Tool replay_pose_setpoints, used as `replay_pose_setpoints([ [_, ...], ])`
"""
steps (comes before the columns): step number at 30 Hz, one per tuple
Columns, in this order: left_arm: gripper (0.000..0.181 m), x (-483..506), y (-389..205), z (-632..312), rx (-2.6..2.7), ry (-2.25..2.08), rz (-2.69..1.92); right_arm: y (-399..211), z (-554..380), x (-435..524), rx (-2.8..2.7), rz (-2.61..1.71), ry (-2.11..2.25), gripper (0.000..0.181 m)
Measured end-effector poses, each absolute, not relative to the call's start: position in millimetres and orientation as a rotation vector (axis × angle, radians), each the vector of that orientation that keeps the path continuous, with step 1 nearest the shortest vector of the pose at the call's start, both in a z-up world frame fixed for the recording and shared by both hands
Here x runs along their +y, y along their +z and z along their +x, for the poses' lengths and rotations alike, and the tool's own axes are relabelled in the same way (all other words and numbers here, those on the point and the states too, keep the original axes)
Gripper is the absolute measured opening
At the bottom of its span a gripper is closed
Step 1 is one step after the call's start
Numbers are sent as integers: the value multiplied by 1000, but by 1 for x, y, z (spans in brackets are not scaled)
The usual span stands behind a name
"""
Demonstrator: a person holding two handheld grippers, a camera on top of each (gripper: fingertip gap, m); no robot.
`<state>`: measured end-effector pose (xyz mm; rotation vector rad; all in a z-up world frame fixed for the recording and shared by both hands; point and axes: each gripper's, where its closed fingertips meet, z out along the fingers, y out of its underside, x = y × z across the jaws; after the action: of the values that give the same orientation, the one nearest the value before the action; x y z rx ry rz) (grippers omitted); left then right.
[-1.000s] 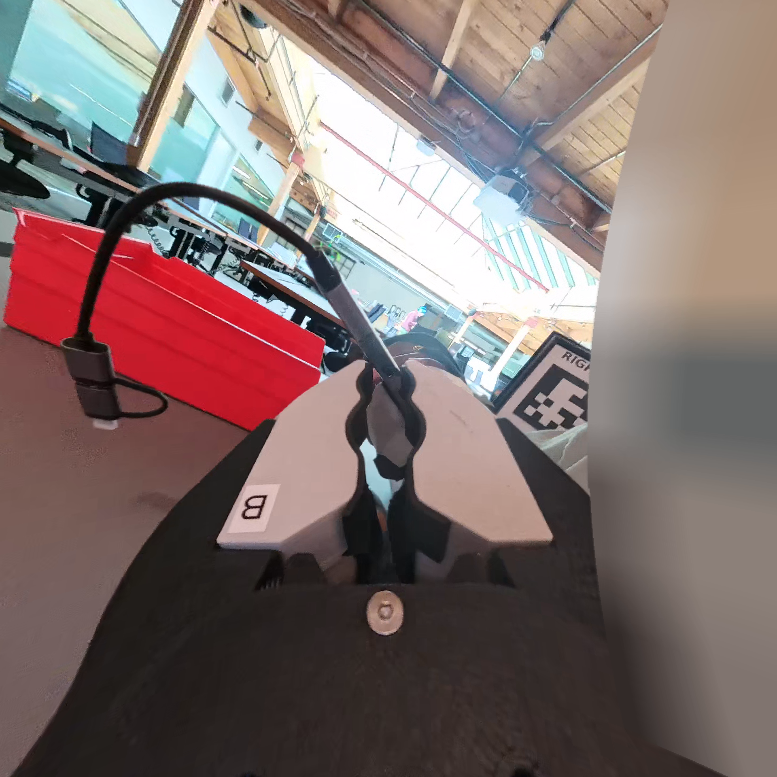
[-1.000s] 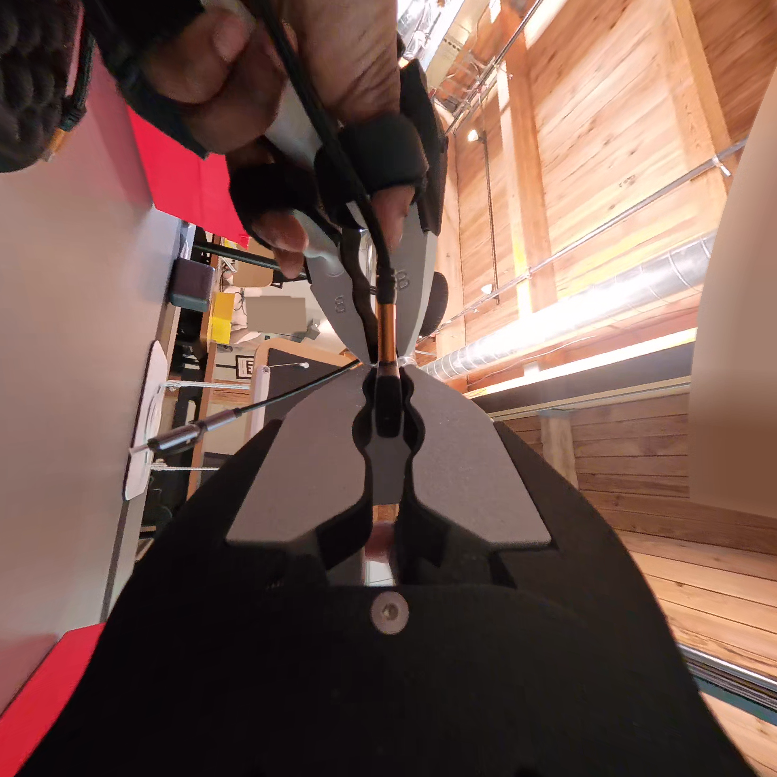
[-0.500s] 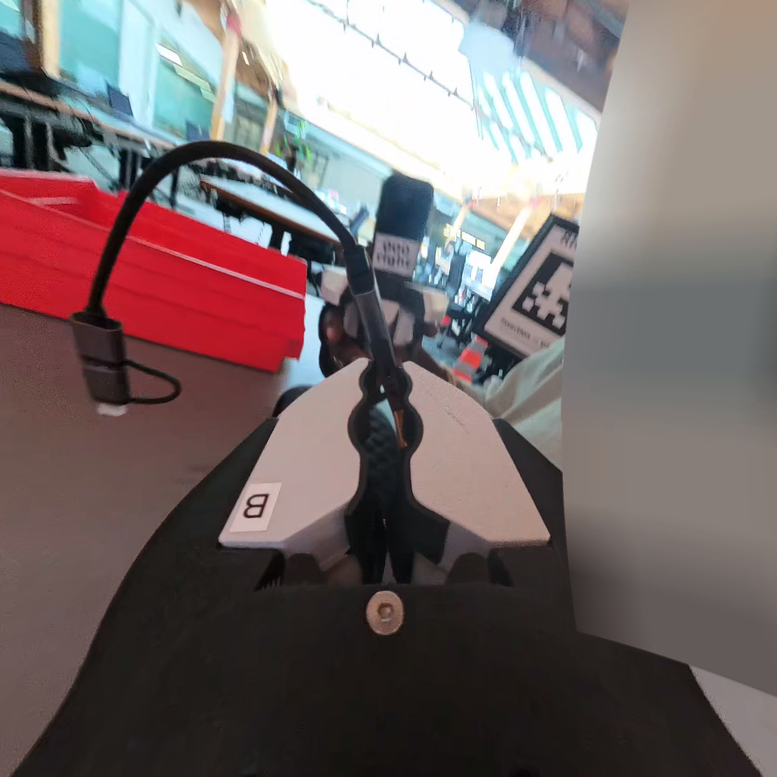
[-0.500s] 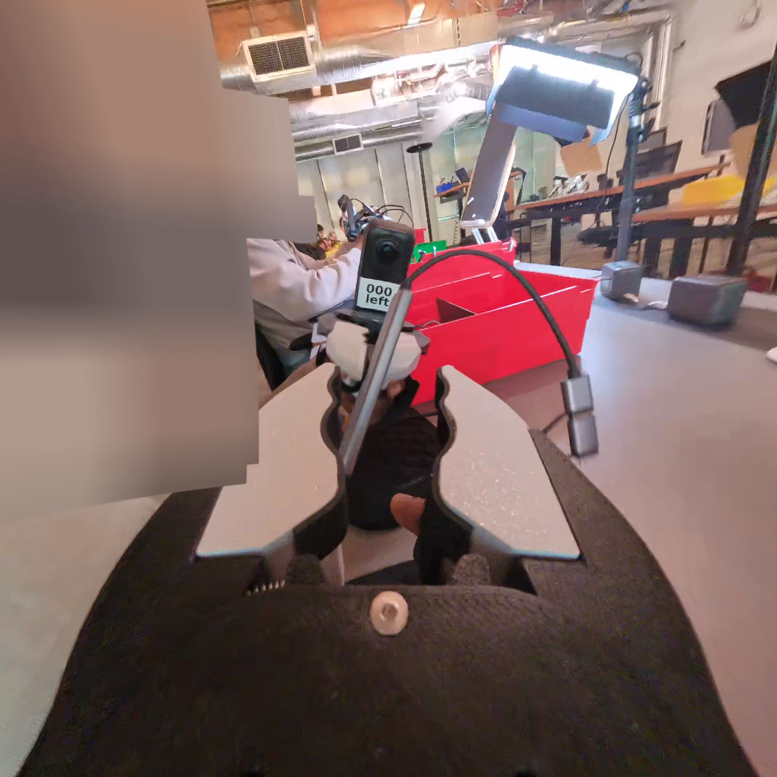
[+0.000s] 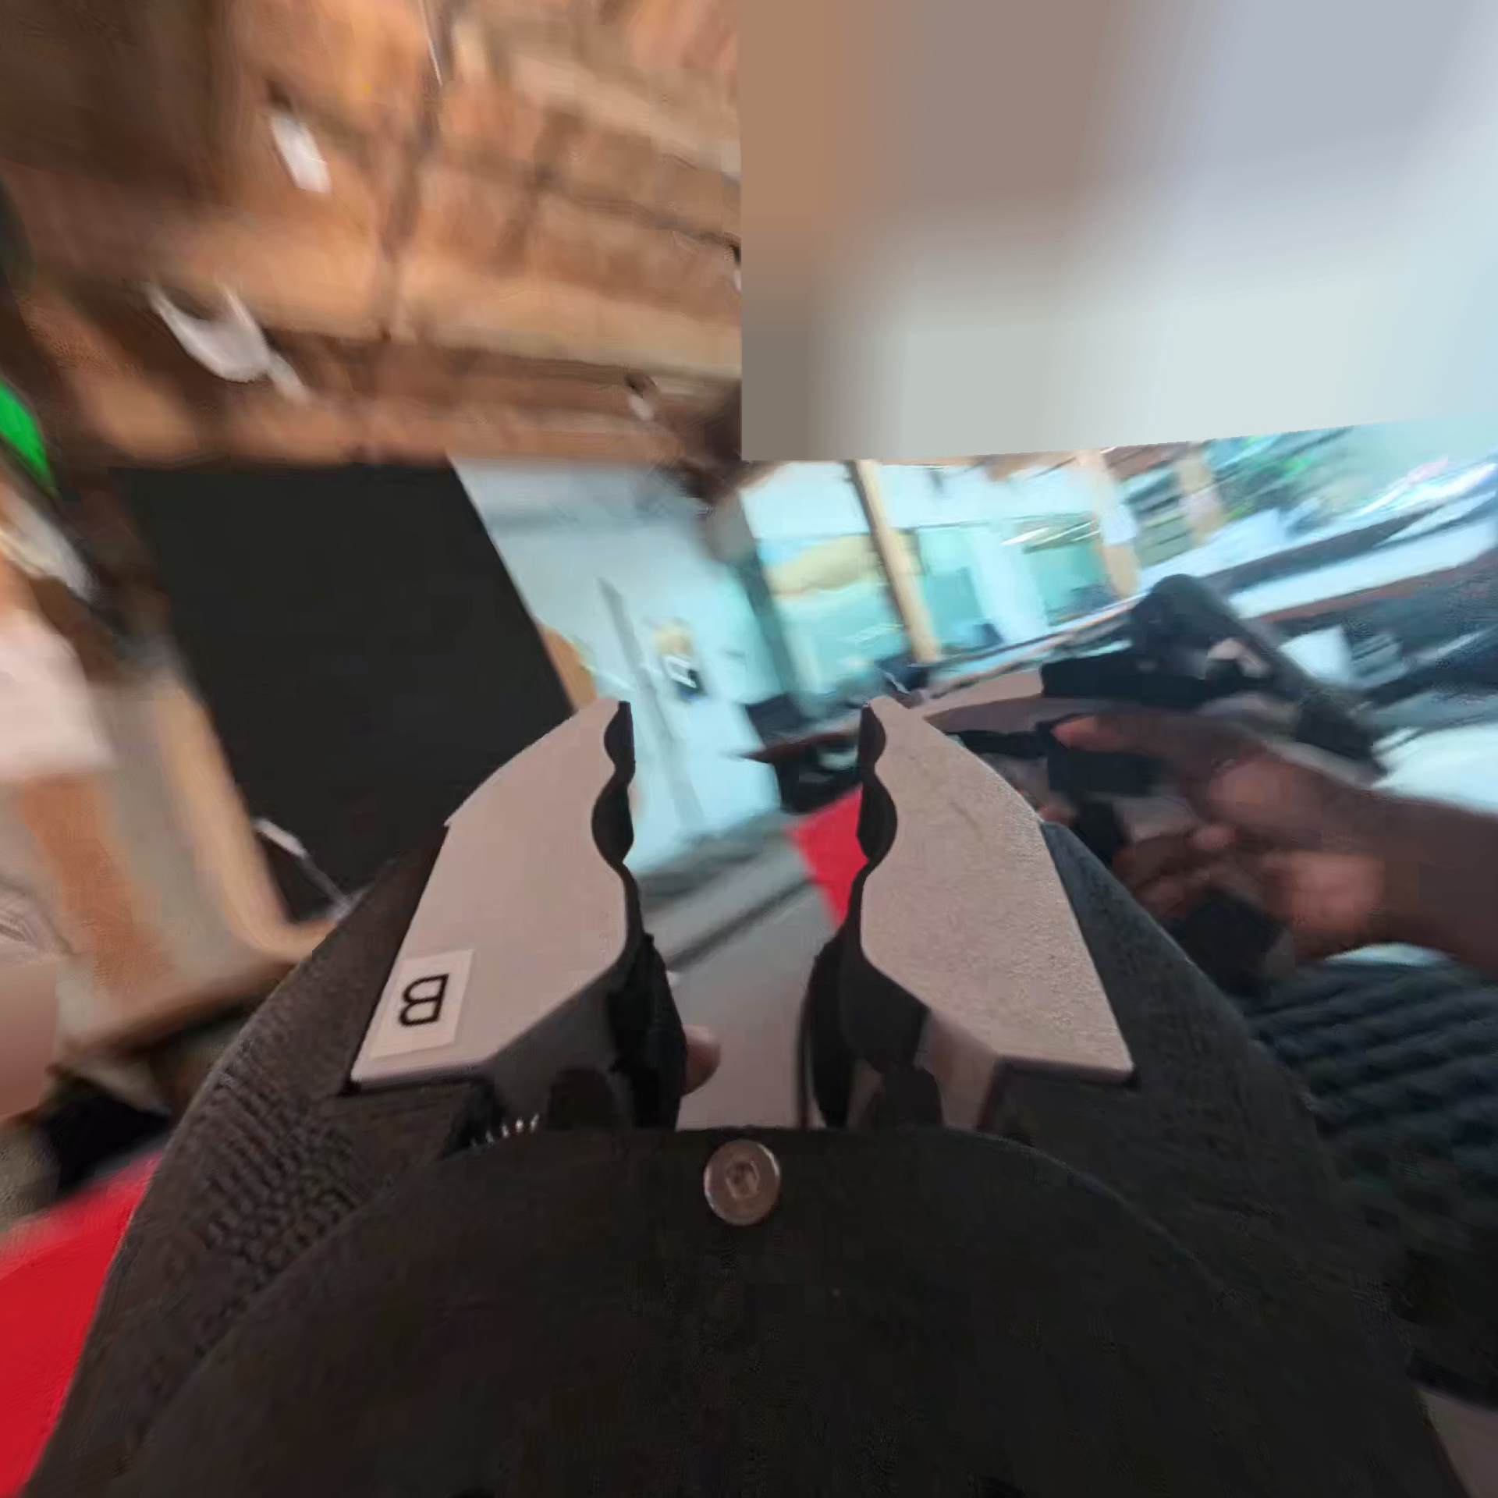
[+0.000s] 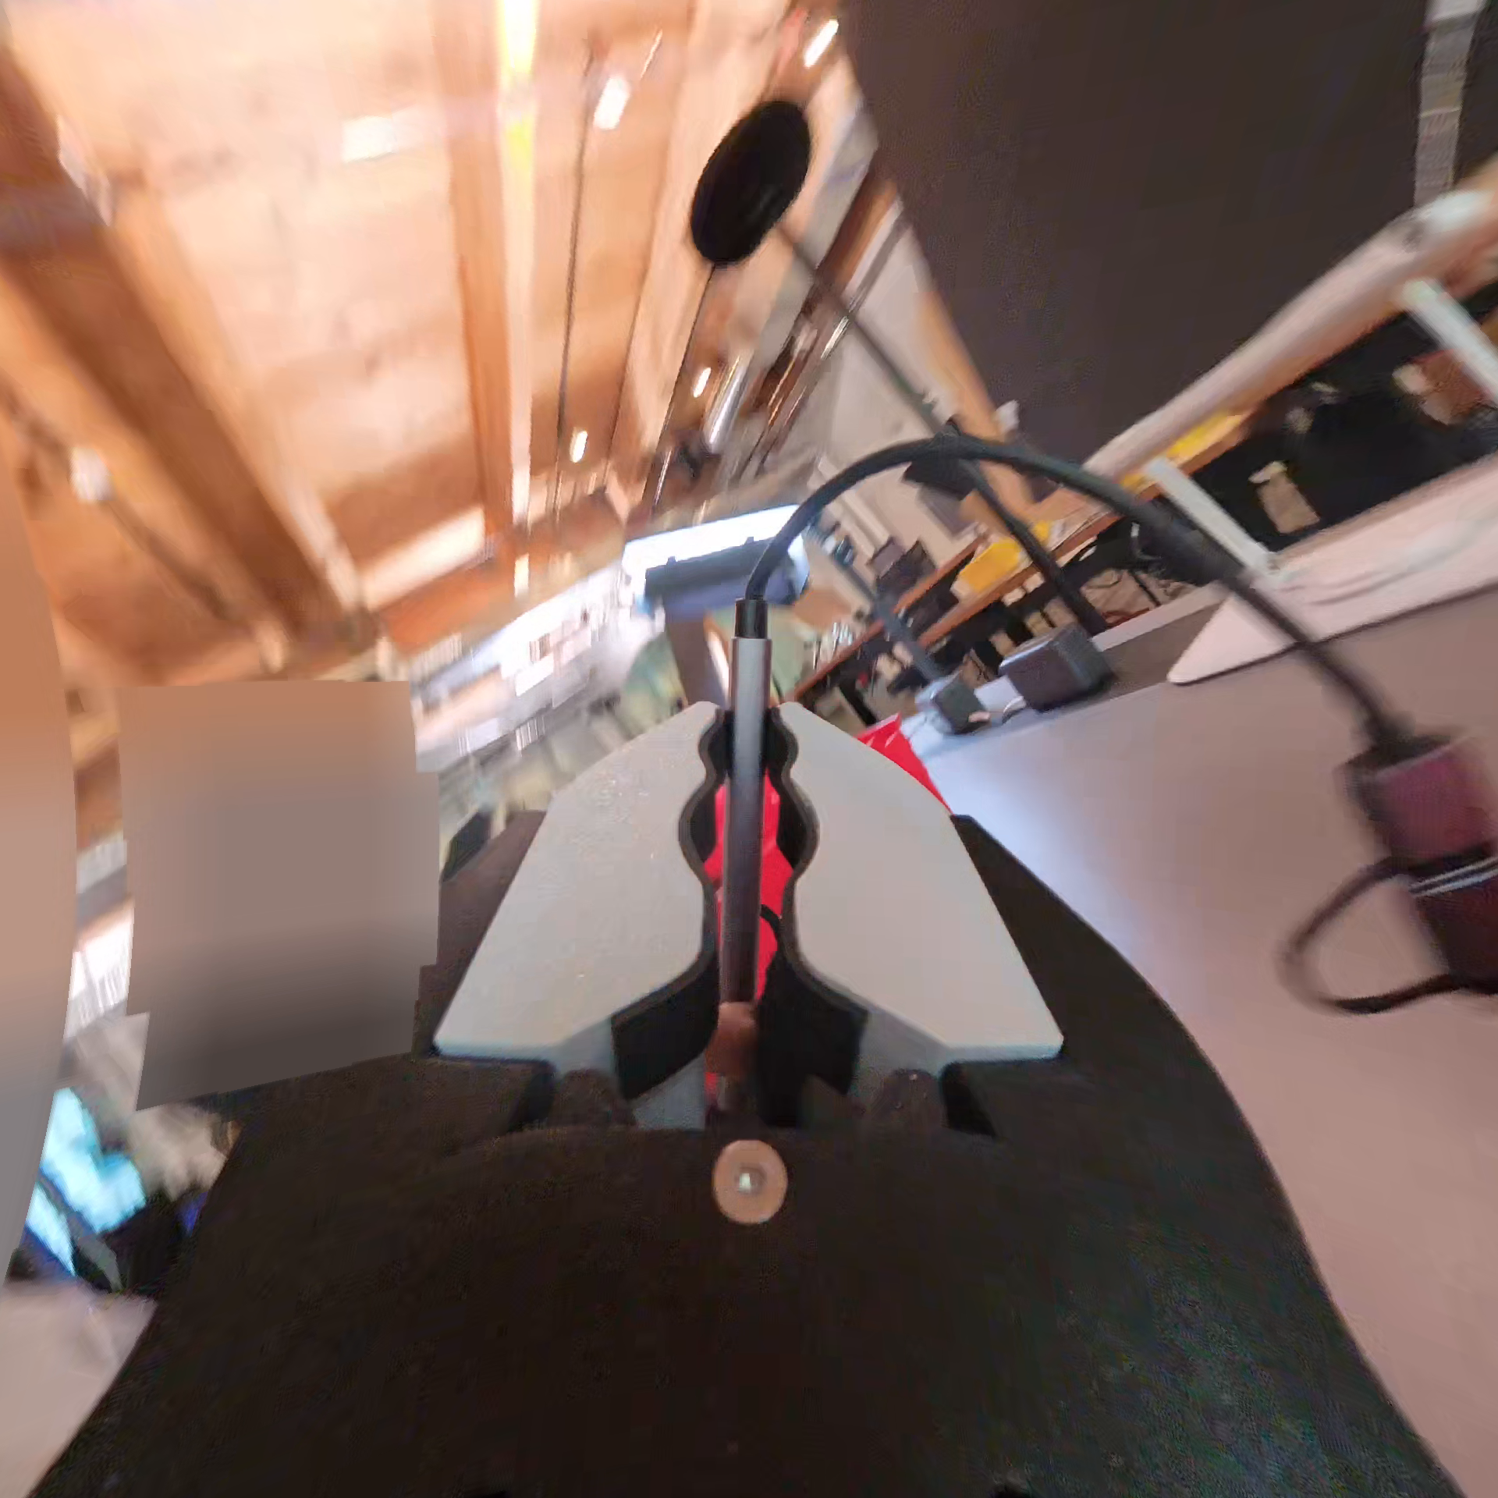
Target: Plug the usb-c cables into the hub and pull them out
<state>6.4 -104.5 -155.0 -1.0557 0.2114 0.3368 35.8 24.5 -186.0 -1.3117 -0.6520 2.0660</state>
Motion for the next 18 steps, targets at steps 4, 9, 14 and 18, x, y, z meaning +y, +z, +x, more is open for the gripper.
replay_pose_setpoints([
  [4, 62, -78, -183, 29, 513, 795, -1155, -198, 30, 54, -255, -1495, 2168, 8],
  [9, 60, -48, -216, 38, 835, 1148, -1163, -213, 14, 44, -77, -1697, 2348, 8],
  [14, 23, -28, -235, 45, 1027, 1229, -1235, -214, 3, 20, -159, -1790, 2424, 8],
  [18, 8, -42, -214, 41, 814, 1053, -1234, -212, -5, -1, -538, -1753, 2312, 19],
])
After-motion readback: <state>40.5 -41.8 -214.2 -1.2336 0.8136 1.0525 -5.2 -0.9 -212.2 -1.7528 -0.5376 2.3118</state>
